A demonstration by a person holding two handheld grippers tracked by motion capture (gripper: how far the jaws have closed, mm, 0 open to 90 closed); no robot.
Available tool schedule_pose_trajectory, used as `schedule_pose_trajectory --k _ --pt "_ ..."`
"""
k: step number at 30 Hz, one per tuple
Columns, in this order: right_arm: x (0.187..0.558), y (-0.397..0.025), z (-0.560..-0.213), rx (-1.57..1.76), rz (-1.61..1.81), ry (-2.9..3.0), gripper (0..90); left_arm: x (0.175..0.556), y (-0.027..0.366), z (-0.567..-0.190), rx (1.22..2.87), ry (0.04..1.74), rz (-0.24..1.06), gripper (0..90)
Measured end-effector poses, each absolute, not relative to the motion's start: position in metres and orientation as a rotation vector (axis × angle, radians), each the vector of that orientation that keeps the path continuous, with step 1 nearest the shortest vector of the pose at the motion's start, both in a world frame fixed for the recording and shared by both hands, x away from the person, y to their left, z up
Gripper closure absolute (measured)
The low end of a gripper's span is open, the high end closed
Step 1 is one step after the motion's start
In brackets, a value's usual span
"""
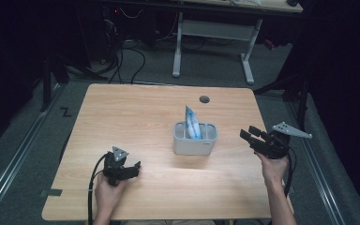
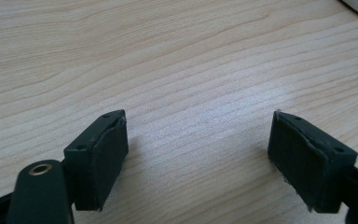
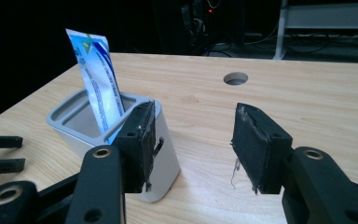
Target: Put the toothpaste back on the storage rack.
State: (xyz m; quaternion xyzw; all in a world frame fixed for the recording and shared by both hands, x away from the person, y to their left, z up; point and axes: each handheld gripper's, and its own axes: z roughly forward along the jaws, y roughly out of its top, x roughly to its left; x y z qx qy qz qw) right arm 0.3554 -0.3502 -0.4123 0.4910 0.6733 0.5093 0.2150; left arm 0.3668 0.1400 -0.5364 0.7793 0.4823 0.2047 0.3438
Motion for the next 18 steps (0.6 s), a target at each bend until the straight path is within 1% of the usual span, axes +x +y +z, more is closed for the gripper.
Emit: schedule_pose_trajectory --k 18 --pt "0.349 -0.354 -0.436 1.418 1.420 1.875 49.3 0.367 0.140 -0.536 2.023 1.254 0.532 20.4"
